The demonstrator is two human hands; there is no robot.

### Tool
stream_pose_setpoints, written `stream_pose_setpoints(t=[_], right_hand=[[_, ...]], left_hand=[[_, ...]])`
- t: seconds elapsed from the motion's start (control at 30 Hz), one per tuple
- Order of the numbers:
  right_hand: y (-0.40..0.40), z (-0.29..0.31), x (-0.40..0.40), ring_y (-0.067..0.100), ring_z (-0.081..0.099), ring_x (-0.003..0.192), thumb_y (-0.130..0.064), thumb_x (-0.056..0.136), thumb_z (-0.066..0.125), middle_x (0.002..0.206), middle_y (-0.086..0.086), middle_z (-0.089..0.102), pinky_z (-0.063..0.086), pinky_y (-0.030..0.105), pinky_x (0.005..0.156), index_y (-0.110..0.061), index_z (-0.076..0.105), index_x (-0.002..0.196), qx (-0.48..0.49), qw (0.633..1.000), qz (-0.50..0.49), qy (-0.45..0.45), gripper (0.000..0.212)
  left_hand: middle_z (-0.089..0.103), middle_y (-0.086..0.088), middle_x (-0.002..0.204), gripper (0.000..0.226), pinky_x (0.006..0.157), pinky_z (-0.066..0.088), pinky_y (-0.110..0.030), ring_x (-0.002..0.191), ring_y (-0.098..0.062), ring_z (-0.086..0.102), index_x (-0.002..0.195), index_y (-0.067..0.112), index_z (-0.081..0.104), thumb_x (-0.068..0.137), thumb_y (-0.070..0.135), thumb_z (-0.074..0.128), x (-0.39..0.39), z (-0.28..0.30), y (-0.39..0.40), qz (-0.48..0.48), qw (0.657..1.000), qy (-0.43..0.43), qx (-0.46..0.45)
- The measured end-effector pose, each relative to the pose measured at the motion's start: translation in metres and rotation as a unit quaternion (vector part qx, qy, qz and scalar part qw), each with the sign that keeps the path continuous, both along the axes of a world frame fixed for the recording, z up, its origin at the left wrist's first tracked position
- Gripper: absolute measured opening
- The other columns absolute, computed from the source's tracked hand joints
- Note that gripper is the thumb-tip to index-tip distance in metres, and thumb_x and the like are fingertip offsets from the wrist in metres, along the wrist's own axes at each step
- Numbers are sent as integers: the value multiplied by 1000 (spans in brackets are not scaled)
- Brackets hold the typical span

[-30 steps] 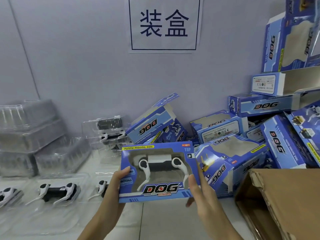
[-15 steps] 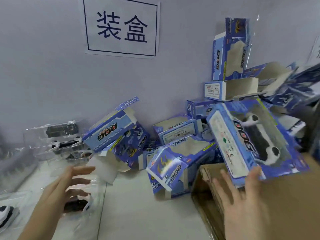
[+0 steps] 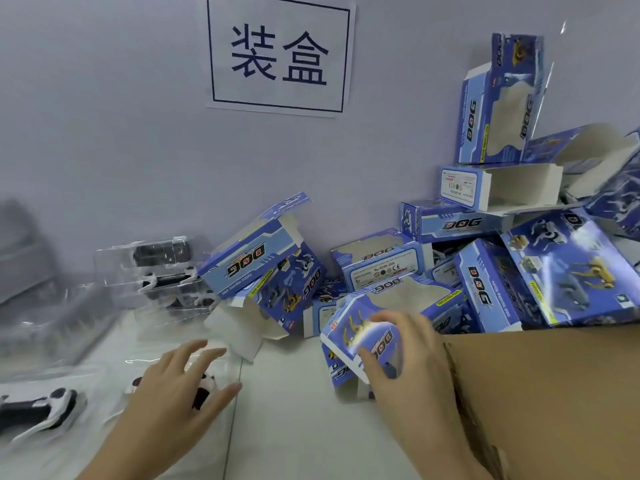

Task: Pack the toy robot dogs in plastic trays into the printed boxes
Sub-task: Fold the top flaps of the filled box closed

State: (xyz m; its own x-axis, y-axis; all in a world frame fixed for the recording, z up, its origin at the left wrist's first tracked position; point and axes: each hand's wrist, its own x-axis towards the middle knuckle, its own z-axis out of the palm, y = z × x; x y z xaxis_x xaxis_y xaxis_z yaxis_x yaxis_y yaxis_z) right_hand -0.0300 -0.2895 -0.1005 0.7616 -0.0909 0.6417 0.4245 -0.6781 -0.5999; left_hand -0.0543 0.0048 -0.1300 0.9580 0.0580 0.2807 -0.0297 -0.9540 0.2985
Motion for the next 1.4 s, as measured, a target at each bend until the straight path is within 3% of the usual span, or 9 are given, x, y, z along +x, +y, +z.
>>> stream_pose_setpoints(t=[0.17,0.4,0.63,0.77,0.9,1.1,1.2,1.3,1.4], right_hand=[[1,5,50,45,-9,157,-62,88,70,172,10,-17,3,54,127,-45,3,162,-314,926,-141,155,102],[20,-6,75,57,-21,150,-52,83,81,169,16,-19,30,74,115,-36,-23,159,-377,883,-125,251,130],[9,9,59,25,17,156,-24,92,78,166,0,28,47,45,112,-32,26,162,-191,972,-72,121,88],[1,22,40,21,50,138,-18,85,85,148,-2,55,50,40,108,-25,51,151,2,1000,0,11,74],[6,38,6,-2,72,98,-42,75,86,114,-23,73,57,11,75,-46,56,138,136,983,122,-4,70],[12,39,-3,13,76,104,-44,64,92,116,-11,77,64,30,76,-37,66,129,268,879,333,212,70],[16,34,1,24,78,95,-46,69,80,109,-1,79,65,37,70,-29,73,117,305,857,332,249,51],[20,26,6,30,78,85,-44,80,69,102,8,77,61,31,64,-23,75,112,294,867,316,249,39],[25,15,6,33,78,84,-29,84,72,99,10,76,61,29,63,-21,77,112,292,857,338,258,29]], left_hand=[[34,19,155,85,113,31,-26,143,-10,36,147,44,45,84,91,15,1,-2,2,-8,1000,0,3],[38,20,150,96,111,36,-26,142,-6,37,144,42,48,74,88,2,4,-6,1,-37,999,5,29],[65,5,127,61,90,55,-34,119,-20,65,122,24,73,97,67,36,3,-10,-6,-85,986,-133,50],[59,2,138,52,102,47,-29,124,-22,62,132,20,67,99,55,49,2,-8,-21,-127,972,-197,15],[25,1,169,86,111,42,-30,148,-17,41,164,21,28,96,62,59,-2,-10,-45,-178,961,-209,-37],[-19,8,174,128,123,26,-39,162,-10,-2,164,35,-16,81,73,74,-8,-19,-78,-208,949,-192,-140],[6,17,174,134,124,29,-33,160,-8,15,166,34,-4,72,68,86,-5,-25,-82,-184,939,-184,-223],[47,44,141,117,99,43,-5,130,15,49,136,78,16,56,54,99,-7,-27,-87,-133,894,-157,-399],[70,12,122,93,96,58,-30,116,-13,69,129,43,42,58,29,100,2,-35,-88,-134,836,-158,-509]])
